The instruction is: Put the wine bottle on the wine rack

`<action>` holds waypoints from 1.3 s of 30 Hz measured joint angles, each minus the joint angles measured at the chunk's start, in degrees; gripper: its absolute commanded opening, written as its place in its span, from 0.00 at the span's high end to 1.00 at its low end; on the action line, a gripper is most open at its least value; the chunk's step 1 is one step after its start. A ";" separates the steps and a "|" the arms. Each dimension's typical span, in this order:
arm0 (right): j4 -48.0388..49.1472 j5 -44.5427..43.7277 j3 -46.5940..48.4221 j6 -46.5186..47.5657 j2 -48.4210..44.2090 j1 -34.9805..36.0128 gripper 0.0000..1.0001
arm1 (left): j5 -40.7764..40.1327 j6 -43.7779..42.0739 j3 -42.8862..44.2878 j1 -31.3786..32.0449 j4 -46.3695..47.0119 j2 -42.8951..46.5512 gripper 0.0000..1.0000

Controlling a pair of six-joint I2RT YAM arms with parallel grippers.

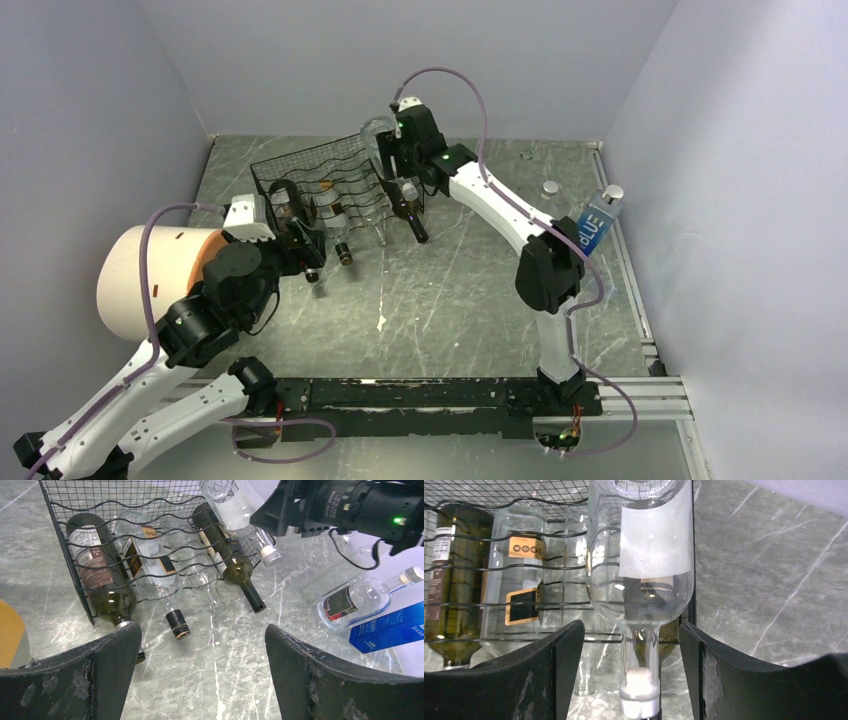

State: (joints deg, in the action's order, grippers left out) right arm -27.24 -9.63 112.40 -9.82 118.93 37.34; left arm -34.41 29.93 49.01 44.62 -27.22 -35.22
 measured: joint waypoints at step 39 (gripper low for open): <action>-0.52 -45.77 -33.27 -8.90 -51.10 -25.44 0.10 | 4.72 -2.95 -0.98 0.00 3.85 -2.23 0.04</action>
State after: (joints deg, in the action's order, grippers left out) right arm -27.77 -55.40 79.13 -18.72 67.83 11.90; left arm -29.69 26.98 48.03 44.62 -23.38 -37.45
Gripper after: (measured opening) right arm 0.895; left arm 0.966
